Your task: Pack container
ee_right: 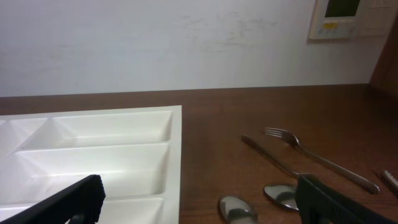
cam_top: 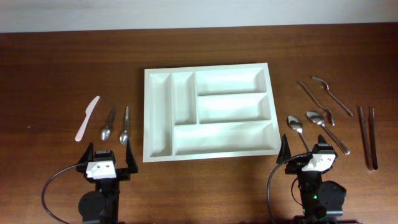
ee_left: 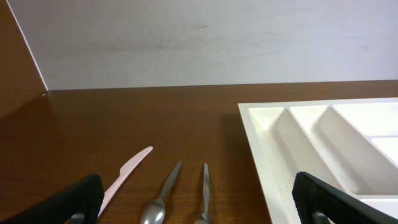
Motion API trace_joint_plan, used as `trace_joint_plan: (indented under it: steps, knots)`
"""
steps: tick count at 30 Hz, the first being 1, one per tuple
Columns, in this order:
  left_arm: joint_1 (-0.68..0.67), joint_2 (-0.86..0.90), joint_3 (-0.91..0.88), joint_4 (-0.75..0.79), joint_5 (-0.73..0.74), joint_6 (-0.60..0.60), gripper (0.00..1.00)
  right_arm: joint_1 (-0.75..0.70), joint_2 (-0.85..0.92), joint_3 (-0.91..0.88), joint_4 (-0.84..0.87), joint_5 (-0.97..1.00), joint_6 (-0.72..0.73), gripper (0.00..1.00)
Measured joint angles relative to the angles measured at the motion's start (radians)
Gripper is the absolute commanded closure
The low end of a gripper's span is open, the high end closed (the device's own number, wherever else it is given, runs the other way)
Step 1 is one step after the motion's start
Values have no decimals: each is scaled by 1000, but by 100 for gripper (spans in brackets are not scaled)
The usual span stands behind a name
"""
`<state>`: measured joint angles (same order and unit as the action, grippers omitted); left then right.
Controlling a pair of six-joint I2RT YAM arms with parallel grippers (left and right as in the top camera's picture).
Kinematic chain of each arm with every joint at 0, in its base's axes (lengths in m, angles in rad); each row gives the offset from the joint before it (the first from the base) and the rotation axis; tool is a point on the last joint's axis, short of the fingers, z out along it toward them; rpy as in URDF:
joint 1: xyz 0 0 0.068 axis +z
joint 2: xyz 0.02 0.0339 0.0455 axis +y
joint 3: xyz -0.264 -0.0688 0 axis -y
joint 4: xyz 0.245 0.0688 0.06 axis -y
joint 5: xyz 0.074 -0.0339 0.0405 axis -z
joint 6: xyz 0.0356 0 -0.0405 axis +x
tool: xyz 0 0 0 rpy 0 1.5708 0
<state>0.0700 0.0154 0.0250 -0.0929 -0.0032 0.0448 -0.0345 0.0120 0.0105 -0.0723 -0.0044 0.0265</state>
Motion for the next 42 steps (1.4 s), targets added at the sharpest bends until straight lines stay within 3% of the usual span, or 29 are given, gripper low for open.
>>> trace_joint_plan:
  steps: [42]
  knots:
    - [0, 0, -1, 51, 14, 0, 1, 0, 0, 0, 0, 0, 0, 1]
